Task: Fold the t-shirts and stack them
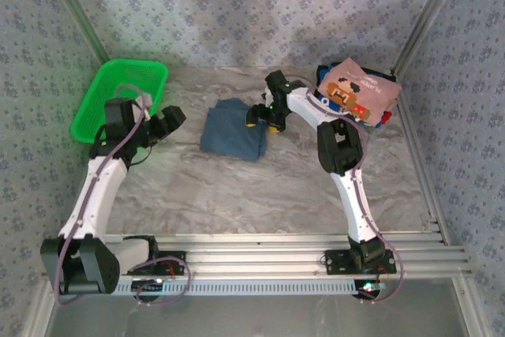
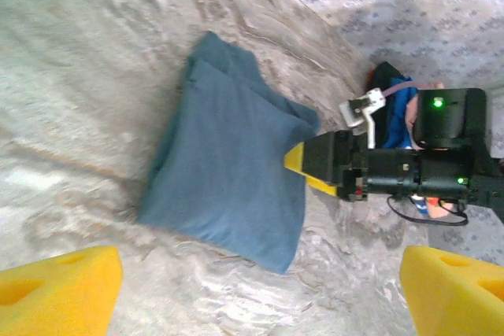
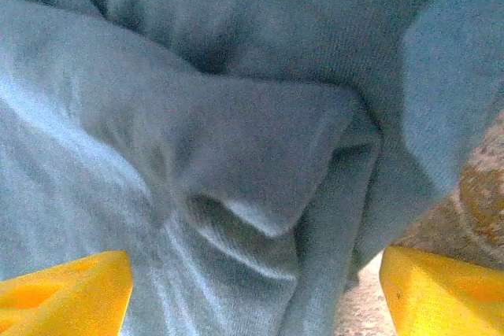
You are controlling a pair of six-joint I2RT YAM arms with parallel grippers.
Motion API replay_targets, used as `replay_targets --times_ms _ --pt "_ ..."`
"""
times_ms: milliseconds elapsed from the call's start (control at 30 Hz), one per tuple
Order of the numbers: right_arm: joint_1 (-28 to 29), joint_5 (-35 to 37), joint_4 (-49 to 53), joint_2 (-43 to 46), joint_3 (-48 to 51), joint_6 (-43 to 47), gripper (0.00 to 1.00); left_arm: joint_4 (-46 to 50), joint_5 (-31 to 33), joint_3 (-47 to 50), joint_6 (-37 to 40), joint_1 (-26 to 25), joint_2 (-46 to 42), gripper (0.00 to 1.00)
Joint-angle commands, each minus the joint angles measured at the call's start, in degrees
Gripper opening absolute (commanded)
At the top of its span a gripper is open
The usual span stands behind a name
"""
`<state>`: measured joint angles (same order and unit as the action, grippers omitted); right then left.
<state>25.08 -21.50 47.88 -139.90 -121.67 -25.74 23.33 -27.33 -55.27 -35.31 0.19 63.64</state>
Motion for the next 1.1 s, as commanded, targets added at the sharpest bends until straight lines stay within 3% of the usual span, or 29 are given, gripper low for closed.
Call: replay_targets --times_ms 0,167,333,400,500,600,900,1067 --pt "2.18 8.48 7.68 -4.99 -6.07 2.47 0.84 6.64 1.46 1.02 2.20 1.81 -4.94 0.92" --pt "4.59 9.87 10.48 -11.18 -14.39 2.05 0.81 11.07 5.88 1.30 3.38 1.97 -10.34 0.95" --pt "6.89 9.45 9.63 -13.58 -19.16 1.48 0.67 15.11 10.06 0.01 4.20 2.25 -14.92 1.00" --pt "7.94 10.17 9.68 -14.29 -21.25 2.76 0.52 16.80 10.95 -0.20 4.20 2.26 -16.19 1.00" --pt "8.02 11.94 10.95 -15.36 -22.71 3.49 0.20 18.65 12.50 -0.44 4.36 2.23 -18.04 1.00" --pt "7.19 16.51 12.08 -13.91 -22.47 5.48 0.01 20.52 14.16 -0.80 5.11 2.27 -19.97 1.00" --pt "5.28 36.90 9.83 -1.04 -20.09 20.91 0.00 21.63 15.95 1.28 4.74 2.27 -23.55 1.00" --pt "4.36 44.34 8.23 1.83 -21.32 30.66 0.00 18.65 13.61 3.29 3.35 2.22 -23.37 1.00"
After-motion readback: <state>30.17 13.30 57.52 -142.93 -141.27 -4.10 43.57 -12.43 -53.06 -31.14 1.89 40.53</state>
